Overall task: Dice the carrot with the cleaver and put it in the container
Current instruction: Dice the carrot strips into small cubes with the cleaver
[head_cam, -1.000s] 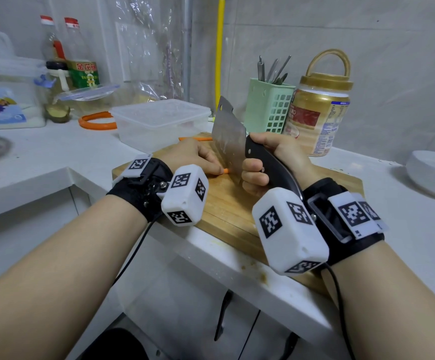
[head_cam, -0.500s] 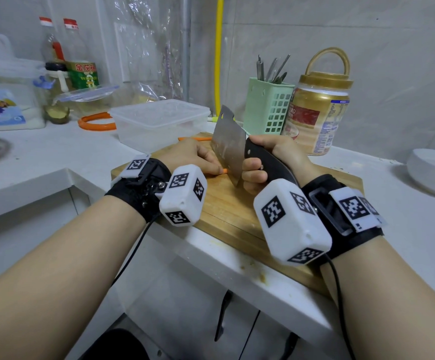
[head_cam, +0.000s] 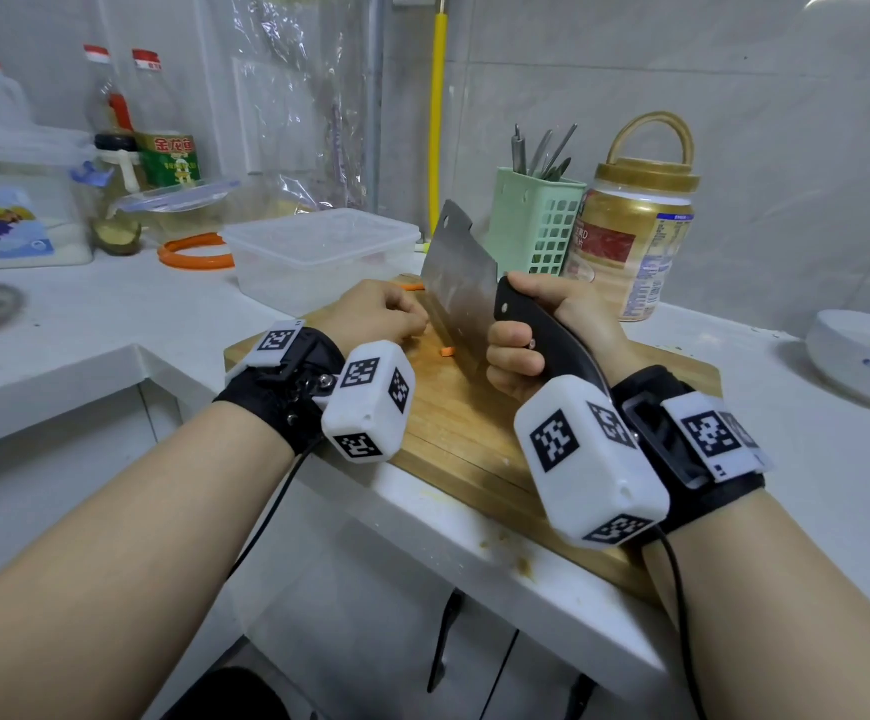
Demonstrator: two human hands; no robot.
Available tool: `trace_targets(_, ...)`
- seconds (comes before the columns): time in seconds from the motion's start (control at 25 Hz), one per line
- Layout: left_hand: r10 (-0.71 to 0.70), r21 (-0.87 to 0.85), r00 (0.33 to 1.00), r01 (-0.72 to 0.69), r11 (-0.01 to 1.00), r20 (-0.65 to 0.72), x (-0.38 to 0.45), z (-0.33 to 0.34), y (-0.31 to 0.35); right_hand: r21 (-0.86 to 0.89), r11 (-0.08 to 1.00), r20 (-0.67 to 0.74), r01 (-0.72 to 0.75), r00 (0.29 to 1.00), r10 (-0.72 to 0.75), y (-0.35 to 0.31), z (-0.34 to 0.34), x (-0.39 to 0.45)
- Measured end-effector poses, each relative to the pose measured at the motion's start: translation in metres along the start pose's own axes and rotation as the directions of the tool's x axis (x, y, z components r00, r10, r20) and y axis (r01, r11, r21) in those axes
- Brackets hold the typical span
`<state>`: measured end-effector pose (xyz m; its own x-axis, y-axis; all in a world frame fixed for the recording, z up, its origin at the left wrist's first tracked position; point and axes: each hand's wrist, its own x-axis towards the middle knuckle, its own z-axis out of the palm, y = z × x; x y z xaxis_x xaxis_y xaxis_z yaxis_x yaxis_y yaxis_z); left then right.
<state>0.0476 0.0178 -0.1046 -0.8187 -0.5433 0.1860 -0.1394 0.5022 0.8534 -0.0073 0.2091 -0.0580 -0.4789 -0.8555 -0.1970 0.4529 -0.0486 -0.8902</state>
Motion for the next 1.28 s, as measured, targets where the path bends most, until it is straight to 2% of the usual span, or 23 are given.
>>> trace_targets(0.08, -0.029, -0.043, 0.998, 0.026, 0.999, -0.064, -0.0017, 0.0002, 0.002, -0.01, 1.0, 0.022, -0.029, 0.999, 0.03, 0.0011, 0.0007, -0.0003)
trace_targets(0.28, -0.059, -0.014, 0.982, 0.057, 0.998, -0.182, 0.0026, -0.0019, -0.0003, -0.036, 0.996, 0.038, -0.079, 0.996, 0.081, 0.0031, 0.0007, 0.0012)
trace_targets(0.76, -0.053, 0.005, 0.987, 0.054, 0.999, -0.149, 0.0047, -0.0026, -0.0038, 0.027, 0.998, 0.043, -0.055, 0.998, 0.054, -0.0024, -0.0077, 0.0018)
trace_targets(0.96, -0.047, 0.013, 0.99, 0.049, 0.999, -0.137, 0.0046, -0.0037, -0.0065, 0.034, 0.999, 0.001, -0.005, 1.0, 0.005, -0.0023, -0.0038, -0.0005)
trace_targets(1.08, -0.019, 0.02, 0.999, 0.019, 1.0, -0.042, 0.0036, -0.0019, -0.0052, 0.004, 1.0, -0.018, -0.019, 1.0, 0.019, -0.0021, -0.0035, -0.0005)
trace_targets(1.2, 0.044, 0.159, 0.988, -0.068, 0.985, 0.149, 0.0046, -0.0035, -0.0048, -0.019, 0.999, -0.038, -0.028, 0.999, 0.027, -0.0023, -0.0043, 0.0008)
trace_targets(1.28, 0.07, 0.207, 0.975, -0.115, 0.972, 0.213, 0.0047, -0.0045, -0.0048, -0.042, 0.999, -0.049, -0.03, 0.998, 0.028, -0.0018, -0.0043, 0.0017)
